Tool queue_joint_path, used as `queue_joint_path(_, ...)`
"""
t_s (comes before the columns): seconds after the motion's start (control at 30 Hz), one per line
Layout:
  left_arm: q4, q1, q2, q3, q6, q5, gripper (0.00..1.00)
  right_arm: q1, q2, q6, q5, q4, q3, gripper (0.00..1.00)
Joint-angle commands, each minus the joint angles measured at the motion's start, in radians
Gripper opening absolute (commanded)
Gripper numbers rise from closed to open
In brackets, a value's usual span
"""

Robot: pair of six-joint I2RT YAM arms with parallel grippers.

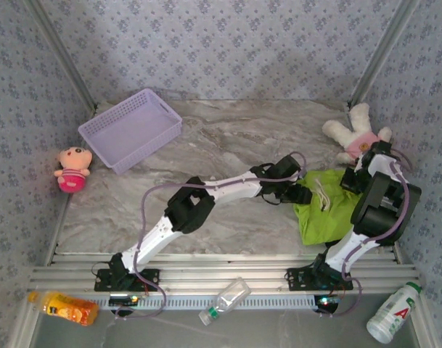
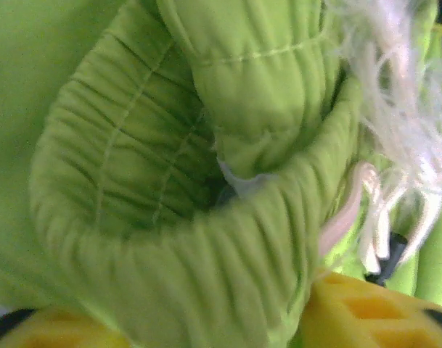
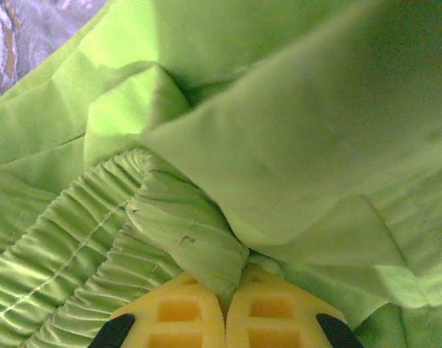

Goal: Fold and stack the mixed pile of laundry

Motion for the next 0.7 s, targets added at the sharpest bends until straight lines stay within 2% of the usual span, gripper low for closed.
queue_joint_path(0.0,-0.061,-0.014,0.03,0.067,-0.011,-0.003,0.25,-0.014,0.004,0.019,0.001,-0.059,0.031,0.0)
queue_joint_path(0.1,-0.106,-0.015,0.023,0.121,0.001,-0.002,0.0,-0.029,-0.021,0.038,0.047,-0.098,0.052,0.0)
queue_joint_path(0.4,-0.184,-0.04,-0.002,0.299,0.028,0.012,0.0,-0.101,-0.173,0.075,0.138,-0.151,0.134,0.0)
queue_joint_path(0.6,-0.253,-0.056,0.121,0.424,0.015,0.036,0.0,-0.105,-0.135,0.085,0.206,-0.158,0.161,0.0)
queue_joint_path(0.67,-0.288,-0.057,0.162,0.448,0.013,0.042,0.06,-0.109,-0.111,0.083,0.211,-0.141,0.145,0.0)
